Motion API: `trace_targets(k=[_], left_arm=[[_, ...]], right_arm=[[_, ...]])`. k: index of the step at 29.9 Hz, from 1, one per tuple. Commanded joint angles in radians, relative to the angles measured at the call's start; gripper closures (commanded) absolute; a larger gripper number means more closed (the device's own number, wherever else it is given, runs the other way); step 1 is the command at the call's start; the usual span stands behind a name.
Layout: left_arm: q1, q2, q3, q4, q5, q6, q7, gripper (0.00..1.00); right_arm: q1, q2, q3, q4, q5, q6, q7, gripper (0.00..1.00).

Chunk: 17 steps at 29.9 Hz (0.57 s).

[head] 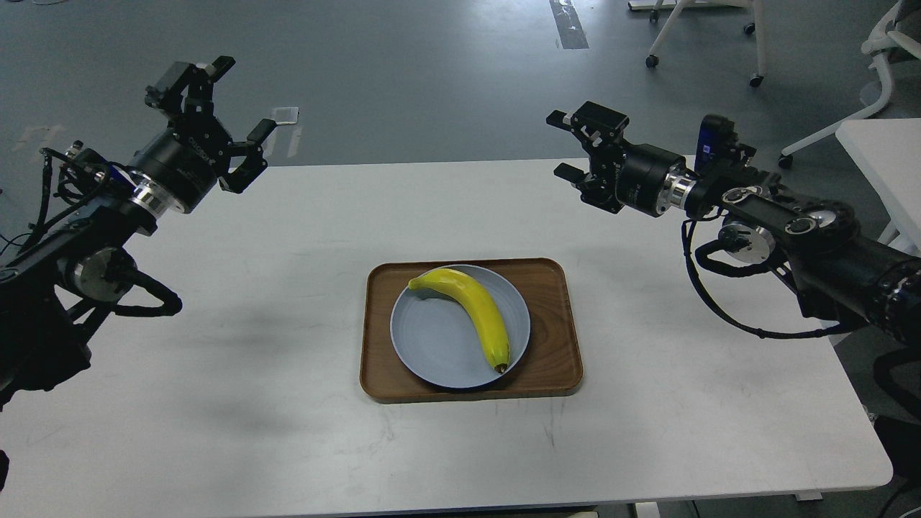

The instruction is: Place banana on plate with both arms

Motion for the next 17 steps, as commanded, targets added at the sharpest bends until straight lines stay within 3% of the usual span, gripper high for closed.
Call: trace_targets(k=[1, 8, 17], left_arm=[[0.024, -0.058, -0.006, 0.054, 0.001, 0.000, -0.001, 0.02], [0.047, -0.136, -0.014, 0.153, 0.001, 0.000, -0.001, 0.02], [0.071, -0.182, -0.019, 0.177, 0.002, 0.000, -0.001, 0.02]], right_arm=[[-0.081, -0.028, 0.129, -0.017, 0.004, 0.000, 0.000, 0.04], [-0.120, -0.086, 0.168, -0.014, 0.006, 0.000, 0.000, 0.04], [-0.130, -0.097, 0.166, -0.014, 0.006, 0.000, 0.000, 0.00]])
